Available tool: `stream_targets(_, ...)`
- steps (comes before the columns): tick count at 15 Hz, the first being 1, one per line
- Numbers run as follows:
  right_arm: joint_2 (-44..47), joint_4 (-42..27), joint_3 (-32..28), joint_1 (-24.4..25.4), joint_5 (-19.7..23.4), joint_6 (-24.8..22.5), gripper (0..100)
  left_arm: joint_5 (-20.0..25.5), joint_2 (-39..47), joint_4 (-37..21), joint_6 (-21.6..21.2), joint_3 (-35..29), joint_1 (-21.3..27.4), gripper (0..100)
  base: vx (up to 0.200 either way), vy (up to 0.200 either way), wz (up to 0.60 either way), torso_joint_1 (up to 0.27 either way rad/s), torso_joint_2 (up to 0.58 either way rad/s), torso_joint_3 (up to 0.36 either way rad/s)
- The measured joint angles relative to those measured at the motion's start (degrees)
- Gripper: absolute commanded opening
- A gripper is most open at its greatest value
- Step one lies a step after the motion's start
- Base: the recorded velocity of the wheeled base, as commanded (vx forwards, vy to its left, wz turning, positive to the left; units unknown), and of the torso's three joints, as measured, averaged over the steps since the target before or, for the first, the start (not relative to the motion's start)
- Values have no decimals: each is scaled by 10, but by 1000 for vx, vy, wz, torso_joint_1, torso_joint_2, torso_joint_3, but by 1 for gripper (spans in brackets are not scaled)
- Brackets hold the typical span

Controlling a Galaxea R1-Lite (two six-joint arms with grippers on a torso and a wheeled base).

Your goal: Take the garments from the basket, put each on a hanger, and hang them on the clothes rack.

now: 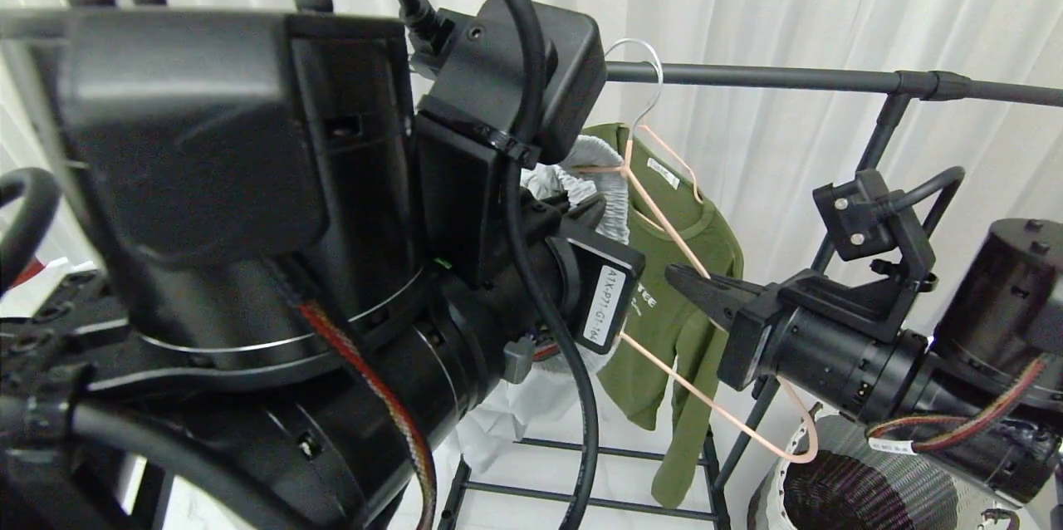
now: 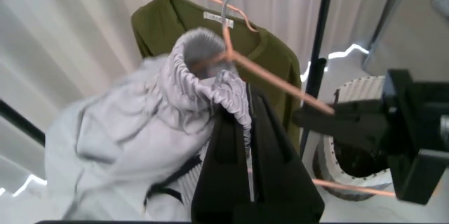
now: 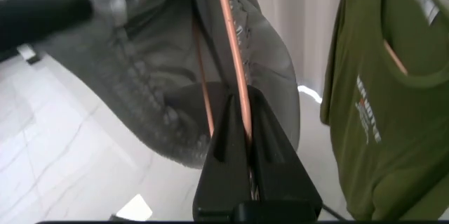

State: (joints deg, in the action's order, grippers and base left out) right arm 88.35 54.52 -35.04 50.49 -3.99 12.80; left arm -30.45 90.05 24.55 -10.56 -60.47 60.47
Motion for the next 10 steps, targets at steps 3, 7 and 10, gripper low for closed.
stream_targets(3,-4,0,-22,-1,-7,0,0,-7,1,0,0,1,0,0,0,0,0,0,0,0)
stream_targets(7,-7,0,-55,-1,-14,1,0,-7,2,0,1,15,0,0,0,0,0,0,0,0)
stream_targets(10,-9,1,-63,-1,-15,2,0,-8,2,0,2,26,0,0,0,0,0,0,0,0)
